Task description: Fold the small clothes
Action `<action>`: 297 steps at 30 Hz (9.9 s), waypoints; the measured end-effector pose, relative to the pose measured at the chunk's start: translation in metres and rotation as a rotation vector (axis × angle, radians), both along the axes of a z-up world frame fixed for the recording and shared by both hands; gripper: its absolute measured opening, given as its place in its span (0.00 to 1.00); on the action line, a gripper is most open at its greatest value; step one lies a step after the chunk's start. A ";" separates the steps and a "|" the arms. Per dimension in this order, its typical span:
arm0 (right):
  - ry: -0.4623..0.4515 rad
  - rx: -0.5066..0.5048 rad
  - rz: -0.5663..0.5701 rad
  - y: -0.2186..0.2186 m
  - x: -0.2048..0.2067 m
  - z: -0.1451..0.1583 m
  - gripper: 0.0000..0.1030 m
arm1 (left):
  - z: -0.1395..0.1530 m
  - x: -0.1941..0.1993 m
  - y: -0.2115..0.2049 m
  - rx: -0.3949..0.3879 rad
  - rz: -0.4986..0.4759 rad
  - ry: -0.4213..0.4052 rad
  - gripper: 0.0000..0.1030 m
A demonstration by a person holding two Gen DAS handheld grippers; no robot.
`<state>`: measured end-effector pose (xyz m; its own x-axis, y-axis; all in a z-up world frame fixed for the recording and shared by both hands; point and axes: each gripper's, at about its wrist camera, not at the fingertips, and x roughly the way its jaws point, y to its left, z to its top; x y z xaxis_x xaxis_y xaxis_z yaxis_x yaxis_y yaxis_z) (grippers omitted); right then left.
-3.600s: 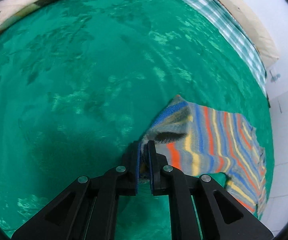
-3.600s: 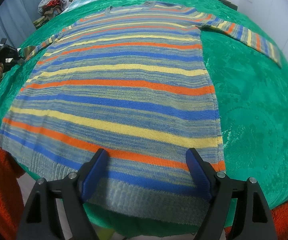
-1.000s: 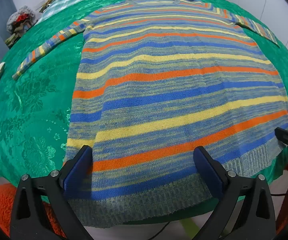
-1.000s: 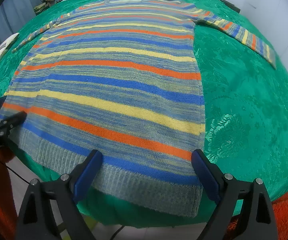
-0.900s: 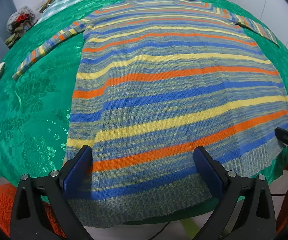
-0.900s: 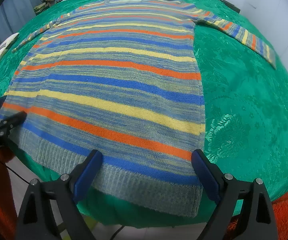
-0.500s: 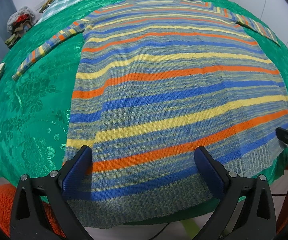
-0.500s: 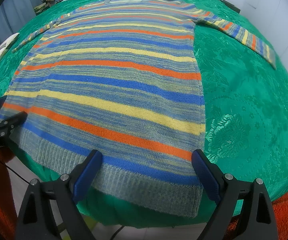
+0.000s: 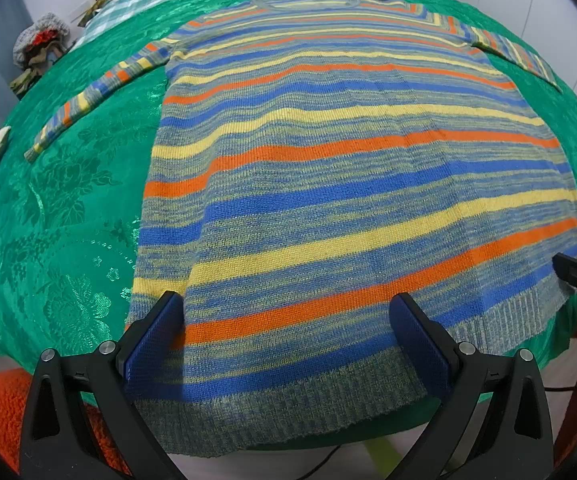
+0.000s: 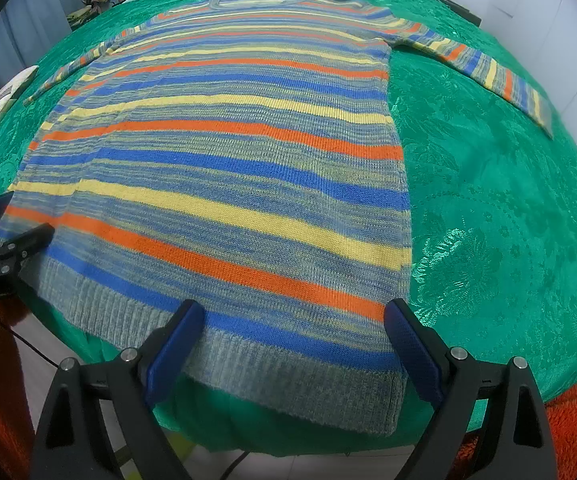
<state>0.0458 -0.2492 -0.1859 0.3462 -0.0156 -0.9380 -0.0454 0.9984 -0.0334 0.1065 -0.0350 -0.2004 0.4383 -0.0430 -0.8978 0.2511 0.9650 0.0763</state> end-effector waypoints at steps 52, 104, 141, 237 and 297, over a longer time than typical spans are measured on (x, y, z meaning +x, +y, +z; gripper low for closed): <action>0.000 0.000 -0.002 0.001 -0.001 0.000 0.89 | -0.001 -0.001 -0.001 0.003 0.000 -0.002 0.99; -0.223 0.014 -0.166 -0.029 -0.007 0.051 0.89 | 0.034 -0.002 0.044 -0.121 0.175 -0.078 0.99; -0.227 0.020 -0.158 -0.024 -0.011 0.048 0.89 | 0.035 0.003 0.074 -0.032 0.313 -0.089 0.99; -0.083 -0.084 0.142 -0.108 0.268 0.037 0.49 | 0.018 0.033 0.077 -0.100 0.342 -0.067 0.99; -0.299 0.066 -0.070 -0.067 0.001 0.067 0.58 | 0.025 0.011 0.053 0.020 0.236 -0.115 0.99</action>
